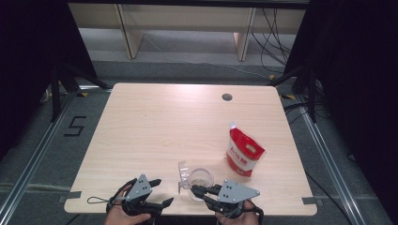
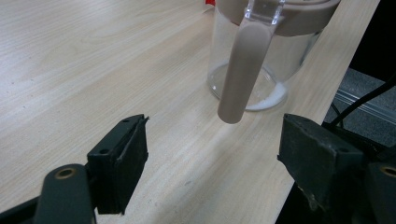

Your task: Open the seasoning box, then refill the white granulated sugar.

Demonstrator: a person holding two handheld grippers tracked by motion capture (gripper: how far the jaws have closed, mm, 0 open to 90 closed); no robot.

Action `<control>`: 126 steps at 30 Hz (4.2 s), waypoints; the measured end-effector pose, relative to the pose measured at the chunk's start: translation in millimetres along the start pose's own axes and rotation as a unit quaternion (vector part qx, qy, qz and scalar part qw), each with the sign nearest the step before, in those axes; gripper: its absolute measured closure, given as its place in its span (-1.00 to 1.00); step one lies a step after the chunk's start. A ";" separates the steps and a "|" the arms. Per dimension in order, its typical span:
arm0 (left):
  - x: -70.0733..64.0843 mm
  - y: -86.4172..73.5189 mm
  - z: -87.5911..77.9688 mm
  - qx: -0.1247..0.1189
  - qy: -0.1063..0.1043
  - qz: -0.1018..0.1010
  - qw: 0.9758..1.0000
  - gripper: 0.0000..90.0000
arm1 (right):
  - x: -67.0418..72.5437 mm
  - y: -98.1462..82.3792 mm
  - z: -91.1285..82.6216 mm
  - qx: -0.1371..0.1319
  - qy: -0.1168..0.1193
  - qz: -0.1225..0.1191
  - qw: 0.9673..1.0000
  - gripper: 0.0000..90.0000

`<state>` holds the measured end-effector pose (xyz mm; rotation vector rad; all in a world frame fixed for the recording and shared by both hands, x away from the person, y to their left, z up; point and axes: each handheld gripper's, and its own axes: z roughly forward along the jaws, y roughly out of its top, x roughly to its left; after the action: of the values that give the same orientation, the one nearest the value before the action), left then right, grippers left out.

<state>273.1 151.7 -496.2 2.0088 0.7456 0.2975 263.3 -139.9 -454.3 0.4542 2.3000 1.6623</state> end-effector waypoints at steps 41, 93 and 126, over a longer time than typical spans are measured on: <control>0.7 -1.1 -0.6 -0.002 0.013 0.001 1.000 -0.63 | -37.0 -38.6 -90.4 0.037 -0.161 0.049 0.985 0.30; 1.2 0.7 5.6 -0.006 0.006 -0.011 1.000 -0.64 | -91.3 -54.9 -86.4 0.035 -0.232 0.080 0.969 -0.31; -0.3 0.6 4.4 -0.009 0.007 -0.011 1.000 -0.64 | -101.0 -59.1 -70.2 0.036 -0.227 0.071 0.971 -0.39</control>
<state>275.3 148.2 -498.0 1.9830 0.7707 0.3059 322.7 -258.7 -485.6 0.9295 2.0249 1.3575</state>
